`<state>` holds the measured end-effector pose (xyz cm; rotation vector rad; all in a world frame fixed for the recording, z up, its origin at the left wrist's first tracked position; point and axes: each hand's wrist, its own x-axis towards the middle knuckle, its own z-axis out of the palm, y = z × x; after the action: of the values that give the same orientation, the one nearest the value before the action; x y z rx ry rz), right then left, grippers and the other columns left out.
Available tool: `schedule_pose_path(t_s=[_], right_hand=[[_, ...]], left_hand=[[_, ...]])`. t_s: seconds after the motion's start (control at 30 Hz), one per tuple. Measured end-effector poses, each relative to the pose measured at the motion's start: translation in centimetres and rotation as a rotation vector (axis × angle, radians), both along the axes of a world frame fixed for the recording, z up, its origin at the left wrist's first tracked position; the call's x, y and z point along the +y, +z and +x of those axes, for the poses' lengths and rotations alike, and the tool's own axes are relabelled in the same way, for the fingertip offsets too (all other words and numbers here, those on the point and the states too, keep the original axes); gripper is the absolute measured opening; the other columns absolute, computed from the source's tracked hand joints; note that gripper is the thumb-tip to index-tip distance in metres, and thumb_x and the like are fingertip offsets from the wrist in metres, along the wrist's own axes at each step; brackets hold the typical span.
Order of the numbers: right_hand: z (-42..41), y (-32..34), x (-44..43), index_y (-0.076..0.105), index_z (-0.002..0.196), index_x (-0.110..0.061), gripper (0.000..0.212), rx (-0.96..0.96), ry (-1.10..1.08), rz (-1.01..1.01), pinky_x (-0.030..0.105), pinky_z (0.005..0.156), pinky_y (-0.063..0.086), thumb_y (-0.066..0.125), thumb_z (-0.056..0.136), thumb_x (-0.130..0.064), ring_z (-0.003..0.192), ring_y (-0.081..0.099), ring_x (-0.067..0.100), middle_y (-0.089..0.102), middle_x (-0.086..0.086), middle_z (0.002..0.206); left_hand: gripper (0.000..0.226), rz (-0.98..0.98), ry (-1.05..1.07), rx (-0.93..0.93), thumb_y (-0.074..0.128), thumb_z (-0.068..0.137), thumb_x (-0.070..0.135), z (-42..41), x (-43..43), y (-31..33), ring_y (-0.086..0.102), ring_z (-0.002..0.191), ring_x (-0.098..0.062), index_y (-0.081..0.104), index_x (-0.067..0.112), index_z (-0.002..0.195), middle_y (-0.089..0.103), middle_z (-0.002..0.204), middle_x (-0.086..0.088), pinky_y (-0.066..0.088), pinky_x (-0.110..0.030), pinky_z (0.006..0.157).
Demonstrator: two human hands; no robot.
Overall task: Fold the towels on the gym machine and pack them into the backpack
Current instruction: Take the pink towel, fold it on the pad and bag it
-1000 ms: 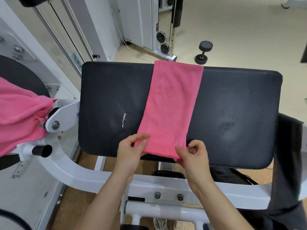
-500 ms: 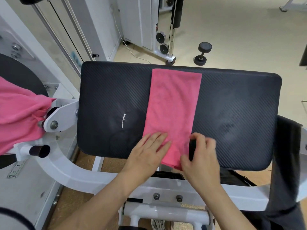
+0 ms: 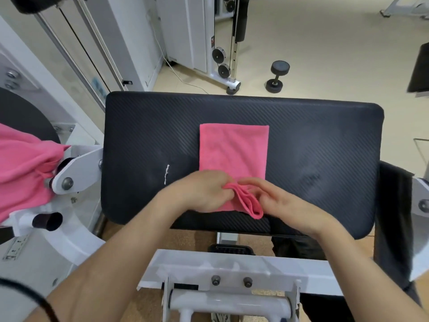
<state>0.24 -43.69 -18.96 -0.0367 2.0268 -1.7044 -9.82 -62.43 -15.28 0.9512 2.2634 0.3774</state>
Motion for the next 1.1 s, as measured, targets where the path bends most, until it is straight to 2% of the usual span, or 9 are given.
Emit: schedule_pose_path(t_s=[0.07,0.17,0.27,0.37,0.47,0.57,0.77,0.87,1.1], right_hand=[[-0.5,0.6,0.5,0.044,0.136,-0.042,0.069,0.043,-0.007,0.099,0.036,0.107,0.041,0.078,0.077,-0.044,0.121,0.055,0.007,0.059,-0.012,0.13],[-1.5,0.9,0.3,0.058,0.126,-0.032,0.043,0.242,-0.307,0.252,0.04,0.094,0.052,0.072,0.087,-0.023,0.104,0.064,0.004,0.068,-0.012,0.112],[-2.8,1.2,0.1,0.07,0.105,-0.026,0.016,0.339,-0.489,0.308,0.039,0.083,0.055,0.061,0.093,-0.018,0.089,0.067,0.008,0.073,-0.01,0.095],[-4.3,1.3,0.2,0.067,0.093,-0.021,0.011,0.374,-0.559,0.384,0.039,0.076,0.053,0.059,0.091,-0.014,0.082,0.064,0.015,0.07,-0.006,0.086],[-5.3,1.2,-0.2,0.061,0.096,-0.021,0.017,0.39,-0.617,0.419,0.028,0.07,0.049,0.057,0.087,-0.008,0.079,0.059,0.01,0.066,-0.008,0.086],[-6.2,1.5,-0.1,0.058,0.097,-0.025,0.018,0.308,-0.637,0.388,0.022,0.067,0.046,0.062,0.083,-0.015,0.078,0.06,0.002,0.066,-0.012,0.087],[-8.3,1.6,-0.2,0.047,0.093,-0.015,0.021,0.379,-0.581,0.658,0.04,0.065,0.047,0.051,0.096,-0.035,0.073,0.058,0.02,0.06,-0.001,0.078],[-8.7,1.0,-0.4,0.039,0.09,-0.017,0.023,0.4,-0.568,0.788,0.04,0.059,0.042,0.046,0.098,-0.037,0.068,0.055,0.026,0.056,0.001,0.074],[-9.0,0.6,-0.7,0.033,0.093,-0.018,0.023,0.433,-0.562,0.879,0.036,0.055,0.031,0.038,0.102,-0.038,0.062,0.045,0.024,0.044,-0.009,0.066]], left_hand=[[0.035,0.039,0.101,-0.02,0.047,0.099,0.034,-1.5,0.9,0.5,0.05,0.064,-0.019,0.054,0.011,0.073,0.056,0.07,-0.001,0.041,-0.037,0.063],[0.039,0.193,0.289,-0.083,0.049,0.097,0.034,-2.7,1.4,0.8,0.057,0.068,-0.027,0.056,0.001,0.079,0.059,0.074,-0.012,0.047,-0.041,0.067],[0.031,0.349,0.399,-0.07,0.061,0.092,0.036,-3.5,0.7,1.1,0.058,0.067,-0.015,0.061,0.009,0.076,0.06,0.074,-0.004,0.045,-0.034,0.067],[0.031,0.438,0.546,-0.149,0.076,0.081,0.033,-4.3,-0.6,0.9,0.063,0.098,-0.003,0.069,0.025,0.11,0.068,0.108,0.011,0.05,-0.026,0.089],[0.022,0.589,0.706,-0.159,0.074,0.084,0.018,-5.0,-1.3,-0.2,0.068,0.097,-0.009,0.069,0.029,0.103,0.071,0.1,0.009,0.054,-0.025,0.087],[0.013,0.606,0.704,-0.114,0.06,0.095,0.02,-5.3,-1.3,-0.6,0.068,0.096,-0.014,0.067,0.028,0.102,0.072,0.099,0.003,0.055,-0.041,0.09],[0.008,0.466,0.615,0.199,0.049,0.099,0.027,-5.9,0.1,-1.0,0.055,0.083,-0.007,0.054,0.025,0.106,0.057,0.087,0.012,0.04,-0.025,0.067],[0.014,0.476,0.664,0.334,0.051,0.097,0.03,-5.5,0.5,-2.2,0.055,0.081,-0.009,0.056,0.021,0.106,0.061,0.087,0.009,0.038,-0.026,0.068],[0.019,0.5,0.728,0.375,0.044,0.101,0.031,-5.8,0.8,-2.8,0.056,0.08,-0.016,0.057,0.017,0.104,0.059,0.082,0.007,0.039,-0.033,0.069]])
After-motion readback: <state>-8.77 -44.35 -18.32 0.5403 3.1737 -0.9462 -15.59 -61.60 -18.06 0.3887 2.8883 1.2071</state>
